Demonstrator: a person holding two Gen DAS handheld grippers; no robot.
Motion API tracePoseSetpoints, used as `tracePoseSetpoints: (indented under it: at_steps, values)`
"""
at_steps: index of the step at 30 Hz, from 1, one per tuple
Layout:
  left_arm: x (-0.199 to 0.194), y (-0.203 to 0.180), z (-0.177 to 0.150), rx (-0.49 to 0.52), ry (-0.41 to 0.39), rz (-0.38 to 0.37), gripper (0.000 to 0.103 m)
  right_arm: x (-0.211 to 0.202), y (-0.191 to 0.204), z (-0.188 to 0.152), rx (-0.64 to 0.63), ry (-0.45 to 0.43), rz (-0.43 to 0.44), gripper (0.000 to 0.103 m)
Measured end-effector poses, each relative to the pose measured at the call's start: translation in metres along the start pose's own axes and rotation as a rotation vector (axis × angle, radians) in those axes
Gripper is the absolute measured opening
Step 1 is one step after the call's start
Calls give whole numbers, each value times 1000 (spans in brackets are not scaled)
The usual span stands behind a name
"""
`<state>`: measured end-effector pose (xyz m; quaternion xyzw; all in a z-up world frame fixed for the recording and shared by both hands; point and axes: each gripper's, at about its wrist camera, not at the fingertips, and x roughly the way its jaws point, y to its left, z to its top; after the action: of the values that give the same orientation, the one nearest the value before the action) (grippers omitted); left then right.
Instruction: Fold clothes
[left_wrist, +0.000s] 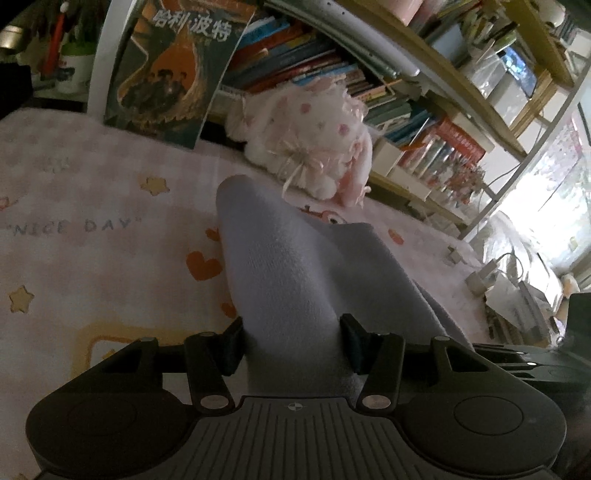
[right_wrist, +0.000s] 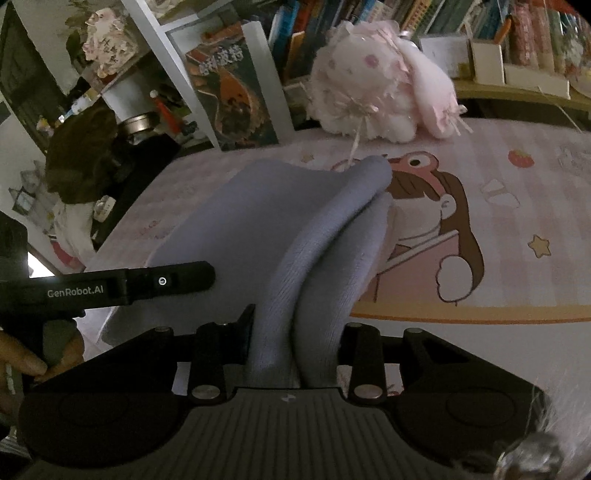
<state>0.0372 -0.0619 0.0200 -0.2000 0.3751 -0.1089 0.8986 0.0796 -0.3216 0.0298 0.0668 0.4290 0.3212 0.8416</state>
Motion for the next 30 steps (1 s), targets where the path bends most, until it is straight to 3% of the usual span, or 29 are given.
tracePoseSetpoints:
  at_steps: [14,30]
  values:
    - [-31,45,14,-2,-60,-27,52,25,64,13,-92,-41,-29,32]
    - [-11,97,61,7,-82,-14,51,89,99,53,-178,-60,-70,32]
